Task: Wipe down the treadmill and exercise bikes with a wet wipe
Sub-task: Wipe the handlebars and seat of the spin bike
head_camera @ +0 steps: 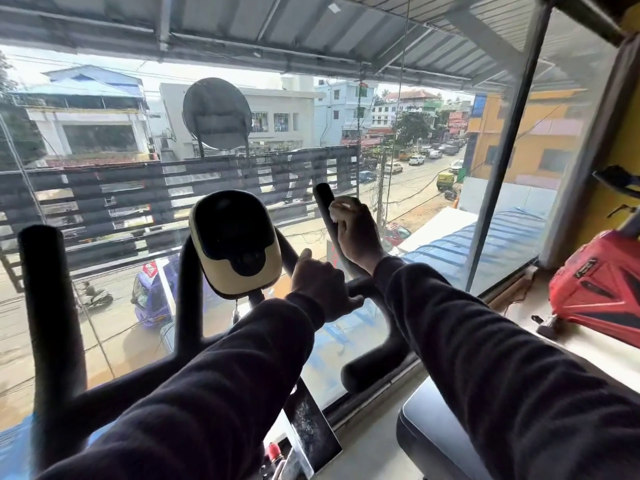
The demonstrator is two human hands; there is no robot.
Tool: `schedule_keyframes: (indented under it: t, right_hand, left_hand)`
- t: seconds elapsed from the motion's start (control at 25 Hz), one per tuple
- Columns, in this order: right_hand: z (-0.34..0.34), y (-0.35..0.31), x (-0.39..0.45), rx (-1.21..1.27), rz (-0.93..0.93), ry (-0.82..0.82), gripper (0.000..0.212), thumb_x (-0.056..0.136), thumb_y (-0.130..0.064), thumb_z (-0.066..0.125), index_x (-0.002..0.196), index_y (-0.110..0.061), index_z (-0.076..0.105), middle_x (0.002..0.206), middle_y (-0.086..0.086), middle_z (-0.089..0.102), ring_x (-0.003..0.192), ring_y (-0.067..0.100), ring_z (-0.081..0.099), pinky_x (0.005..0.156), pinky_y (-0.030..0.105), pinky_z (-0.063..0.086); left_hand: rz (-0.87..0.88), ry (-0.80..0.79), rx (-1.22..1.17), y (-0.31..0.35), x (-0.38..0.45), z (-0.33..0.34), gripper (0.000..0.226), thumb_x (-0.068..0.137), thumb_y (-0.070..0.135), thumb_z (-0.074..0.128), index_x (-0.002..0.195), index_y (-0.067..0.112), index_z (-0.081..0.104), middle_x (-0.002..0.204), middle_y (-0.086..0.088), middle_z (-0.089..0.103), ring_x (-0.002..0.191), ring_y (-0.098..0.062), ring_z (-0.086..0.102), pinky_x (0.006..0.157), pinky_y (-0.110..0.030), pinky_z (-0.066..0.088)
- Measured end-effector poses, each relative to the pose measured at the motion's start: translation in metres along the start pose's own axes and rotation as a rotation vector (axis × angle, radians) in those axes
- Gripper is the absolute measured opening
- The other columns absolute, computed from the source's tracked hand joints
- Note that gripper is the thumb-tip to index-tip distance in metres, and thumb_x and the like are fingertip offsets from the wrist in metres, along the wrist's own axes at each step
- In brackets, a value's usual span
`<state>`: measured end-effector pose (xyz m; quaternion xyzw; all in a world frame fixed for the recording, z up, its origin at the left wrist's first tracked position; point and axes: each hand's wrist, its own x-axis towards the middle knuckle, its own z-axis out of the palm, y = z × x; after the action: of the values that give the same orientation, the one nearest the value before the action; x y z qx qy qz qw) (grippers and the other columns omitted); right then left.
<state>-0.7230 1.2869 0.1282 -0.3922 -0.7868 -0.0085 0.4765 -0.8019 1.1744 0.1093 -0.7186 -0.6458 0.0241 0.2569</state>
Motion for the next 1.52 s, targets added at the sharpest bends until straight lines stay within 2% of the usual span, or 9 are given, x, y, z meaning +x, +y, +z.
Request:
schedule_keyframes:
  t: [0.12, 0.4, 0.52, 0.68, 0.8, 0.96, 1.12, 1.32, 1.52]
  right_hand:
    - [0.016, 0.008, -0.004, 0.009, 0.019, 0.031, 0.018, 0.091, -0.005, 0.040, 0.086, -0.006, 0.058, 0.091, 0.008, 0.061, 0.084, 0.029, 0.056, 0.078, 0.043, 0.049]
    - [0.013, 0.018, -0.013, 0.149, 0.276, -0.070, 0.041, 0.094, 0.003, 0.039, 0.131, -0.001, 0.057, 0.131, 0.016, 0.059, 0.122, 0.029, 0.054, 0.104, 0.029, 0.039]
    - [0.004, 0.030, -0.022, 0.086, 0.365, -0.218, 0.030, 0.096, -0.005, 0.041, 0.114, -0.004, 0.064, 0.114, 0.018, 0.067, 0.108, 0.032, 0.061, 0.082, 0.029, 0.042]
    - [-0.002, 0.030, -0.040, 0.084, 0.252, -0.156, 0.032, 0.096, -0.002, 0.043, 0.119, -0.003, 0.064, 0.122, 0.017, 0.065, 0.113, 0.028, 0.059, 0.097, 0.025, 0.040]
    - [-0.011, 0.038, -0.047, 0.052, 0.344, -0.265, 0.029, 0.097, -0.009, 0.044, 0.074, -0.016, 0.060, 0.080, 0.011, 0.065, 0.079, 0.026, 0.055, 0.071, 0.031, 0.040]
    - [-0.016, 0.040, -0.059, -0.019, 0.164, -0.159, 0.034, 0.093, -0.001, 0.048, 0.118, -0.009, 0.068, 0.113, 0.011, 0.068, 0.105, 0.026, 0.062, 0.094, 0.027, 0.043]
    - [-0.036, 0.038, -0.063, -0.113, -0.074, -0.229, 0.031, 0.086, 0.002, 0.053, 0.105, -0.010, 0.074, 0.106, 0.003, 0.069, 0.098, 0.022, 0.064, 0.092, 0.033, 0.050]
    - [-0.039, 0.027, -0.055, -0.261, -0.213, -0.624, 0.028, 0.093, -0.011, 0.050, 0.106, -0.018, 0.073, 0.117, -0.006, 0.060, 0.106, 0.012, 0.045, 0.100, 0.030, 0.040]
    - [-0.039, 0.052, -0.079, -0.062, -0.163, -0.256, 0.037, 0.079, -0.003, 0.044, 0.094, -0.014, 0.077, 0.105, -0.006, 0.072, 0.101, 0.016, 0.058, 0.095, 0.037, 0.045]
  left_hand:
    - [0.019, 0.035, -0.038, 0.001, -0.001, 0.002, 0.069, 0.092, 0.070, 0.034, 0.084, 0.013, 0.072, 0.085, -0.007, 0.073, 0.083, -0.022, 0.064, 0.104, -0.044, 0.026]
    - [0.006, 0.024, -0.113, 0.000, 0.003, 0.003, 0.066, 0.091, 0.071, 0.037, 0.075, 0.014, 0.067, 0.081, -0.005, 0.072, 0.074, -0.020, 0.057, 0.104, -0.043, 0.027]
    - [0.003, 0.003, -0.110, 0.000, 0.003, 0.003, 0.068, 0.090, 0.072, 0.035, 0.083, 0.015, 0.070, 0.085, -0.005, 0.072, 0.085, -0.021, 0.064, 0.107, -0.045, 0.025]
    - [0.003, 0.007, -0.093, -0.001, 0.005, 0.003, 0.066, 0.089, 0.073, 0.036, 0.082, 0.017, 0.068, 0.088, -0.005, 0.072, 0.087, -0.021, 0.064, 0.105, -0.044, 0.026]
    - [0.004, 0.000, -0.088, -0.001, 0.004, 0.005, 0.065, 0.089, 0.073, 0.036, 0.083, 0.018, 0.069, 0.087, -0.004, 0.072, 0.086, -0.020, 0.064, 0.105, -0.044, 0.026]
    - [0.005, 0.002, -0.078, 0.000, 0.005, 0.005, 0.065, 0.089, 0.074, 0.035, 0.085, 0.018, 0.069, 0.086, -0.003, 0.071, 0.085, -0.020, 0.063, 0.103, -0.044, 0.027]
    - [0.003, 0.003, -0.065, 0.000, 0.005, 0.006, 0.066, 0.088, 0.076, 0.034, 0.081, 0.019, 0.066, 0.082, -0.002, 0.070, 0.083, -0.019, 0.062, 0.103, -0.044, 0.027]
    - [0.018, 0.015, -0.065, -0.002, 0.002, 0.006, 0.069, 0.090, 0.075, 0.030, 0.086, 0.017, 0.068, 0.083, -0.002, 0.070, 0.083, -0.020, 0.063, 0.104, -0.045, 0.025]
    - [0.036, 0.015, -0.022, -0.003, 0.001, 0.005, 0.064, 0.090, 0.074, 0.032, 0.074, 0.018, 0.059, 0.083, -0.002, 0.070, 0.080, -0.019, 0.061, 0.100, -0.043, 0.027]
